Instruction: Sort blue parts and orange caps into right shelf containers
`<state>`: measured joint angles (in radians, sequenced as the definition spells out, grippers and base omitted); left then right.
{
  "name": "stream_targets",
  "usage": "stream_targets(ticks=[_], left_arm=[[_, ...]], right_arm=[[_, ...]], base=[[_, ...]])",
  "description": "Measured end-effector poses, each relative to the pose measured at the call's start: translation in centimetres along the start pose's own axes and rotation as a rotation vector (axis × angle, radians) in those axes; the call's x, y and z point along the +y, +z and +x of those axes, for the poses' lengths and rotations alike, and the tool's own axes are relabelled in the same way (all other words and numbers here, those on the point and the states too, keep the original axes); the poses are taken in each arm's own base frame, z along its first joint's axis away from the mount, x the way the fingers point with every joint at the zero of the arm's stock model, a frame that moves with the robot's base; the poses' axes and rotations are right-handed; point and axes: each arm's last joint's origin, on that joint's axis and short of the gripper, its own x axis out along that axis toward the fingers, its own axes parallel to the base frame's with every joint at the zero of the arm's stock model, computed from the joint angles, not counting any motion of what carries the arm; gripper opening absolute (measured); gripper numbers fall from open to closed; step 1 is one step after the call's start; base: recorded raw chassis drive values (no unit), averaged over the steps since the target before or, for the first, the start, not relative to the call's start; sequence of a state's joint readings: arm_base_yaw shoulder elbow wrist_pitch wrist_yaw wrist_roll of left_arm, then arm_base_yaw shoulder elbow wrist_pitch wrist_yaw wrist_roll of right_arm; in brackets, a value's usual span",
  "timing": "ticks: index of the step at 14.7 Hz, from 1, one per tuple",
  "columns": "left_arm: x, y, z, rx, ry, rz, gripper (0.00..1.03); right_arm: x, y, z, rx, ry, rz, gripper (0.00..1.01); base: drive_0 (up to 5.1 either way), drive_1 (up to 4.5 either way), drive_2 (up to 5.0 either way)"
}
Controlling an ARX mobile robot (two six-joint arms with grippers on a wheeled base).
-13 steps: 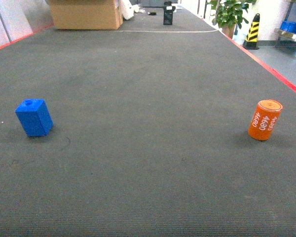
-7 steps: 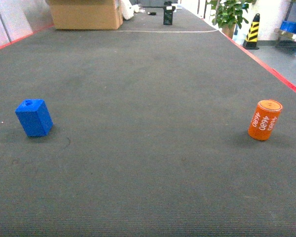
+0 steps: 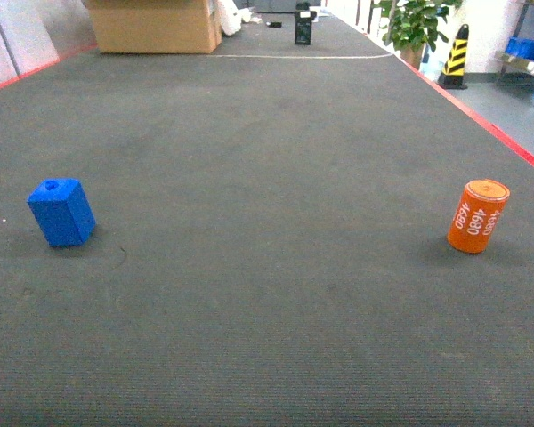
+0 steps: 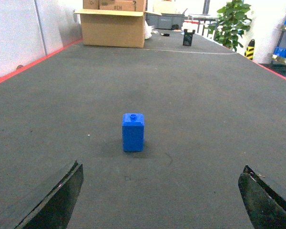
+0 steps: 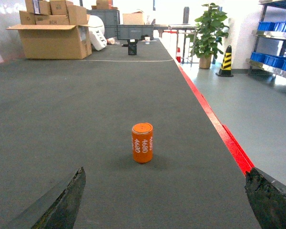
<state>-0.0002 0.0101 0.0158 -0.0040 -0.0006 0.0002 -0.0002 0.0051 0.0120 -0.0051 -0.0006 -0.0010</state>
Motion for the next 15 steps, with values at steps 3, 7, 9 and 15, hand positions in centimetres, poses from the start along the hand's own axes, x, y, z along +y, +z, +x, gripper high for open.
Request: stream_targets(ticks=[3,7,9,15], left_arm=[[0.0,-0.01,0.0,0.0,0.0,0.0,0.98],[0.0,-0.01,0.0,0.0,0.0,0.0,0.98],[0.0,0.0,0.0,0.0,0.0,0.0,0.98],[0.0,0.0,0.0,0.0,0.0,0.0,0.98]], right_arm=[[0.0,0.0,0.0,0.0,0.0,0.0,0.98],[0.0,0.0,0.0,0.0,0.0,0.0,0.98],[0.0,0.0,0.0,0.0,0.0,0.0,0.98],[0.0,0.0,0.0,0.0,0.0,0.0,0.98]], base=[[0.0,0.0,0.0],[0.0,0.0,0.0],[0.0,0.0,0.0],[0.0,0.0,0.0]])
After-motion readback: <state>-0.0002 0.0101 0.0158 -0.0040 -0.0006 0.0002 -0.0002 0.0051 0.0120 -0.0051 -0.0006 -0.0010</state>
